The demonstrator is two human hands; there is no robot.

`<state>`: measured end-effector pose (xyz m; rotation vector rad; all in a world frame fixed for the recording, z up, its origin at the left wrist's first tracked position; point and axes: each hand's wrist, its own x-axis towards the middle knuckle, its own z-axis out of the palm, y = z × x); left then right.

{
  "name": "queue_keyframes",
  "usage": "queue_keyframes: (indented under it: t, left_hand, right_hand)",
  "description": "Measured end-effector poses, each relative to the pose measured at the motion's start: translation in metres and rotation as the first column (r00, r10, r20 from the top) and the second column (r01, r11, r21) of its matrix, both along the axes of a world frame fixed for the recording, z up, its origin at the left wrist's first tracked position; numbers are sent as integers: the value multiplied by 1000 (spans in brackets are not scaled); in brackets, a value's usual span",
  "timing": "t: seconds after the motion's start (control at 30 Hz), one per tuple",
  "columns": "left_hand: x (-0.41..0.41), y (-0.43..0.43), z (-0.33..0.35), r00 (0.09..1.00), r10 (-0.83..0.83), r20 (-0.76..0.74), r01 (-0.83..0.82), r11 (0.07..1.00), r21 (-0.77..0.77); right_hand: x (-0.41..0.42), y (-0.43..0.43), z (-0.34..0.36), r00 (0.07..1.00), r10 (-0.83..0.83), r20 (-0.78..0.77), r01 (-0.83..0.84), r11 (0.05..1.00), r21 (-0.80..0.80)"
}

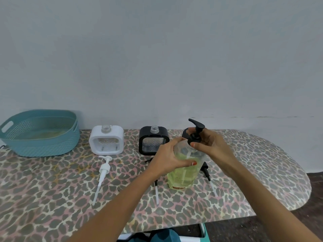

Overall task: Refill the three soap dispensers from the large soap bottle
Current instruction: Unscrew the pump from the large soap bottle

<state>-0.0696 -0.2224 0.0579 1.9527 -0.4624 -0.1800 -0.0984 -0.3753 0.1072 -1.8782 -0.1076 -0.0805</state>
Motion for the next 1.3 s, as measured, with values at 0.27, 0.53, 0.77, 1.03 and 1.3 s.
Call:
queue_keyframes:
  t: [0.27, 0.53, 0.77, 1.03, 1.3]
  left_hand:
    - [0, 2, 0, 1000, 0, 1, 0, 1000, -4]
    - [1, 0, -2, 1000, -3, -7, 3, 1000, -4]
    - [-1, 1, -1, 1000, 13, 14, -13, 1000, 6]
    - [0, 1, -2, 1000, 2, 9, -2, 1000, 2]
    - [-1, 1, -3, 1000, -4, 0, 4, 1000, -26]
  right_hand:
    - [6, 4, -3, 976, -187, 108, 199, 972, -123]
    - [0, -2, 1, 998, -70, 8, 70, 993, -93]
    - [0, 2, 9, 984, -161, 81, 169, 980, -108]
    - [1, 4, 4, 992, -125, -15, 122, 982, -148]
    - [-1, 5, 7, 988, -156, 20, 157, 985, -67]
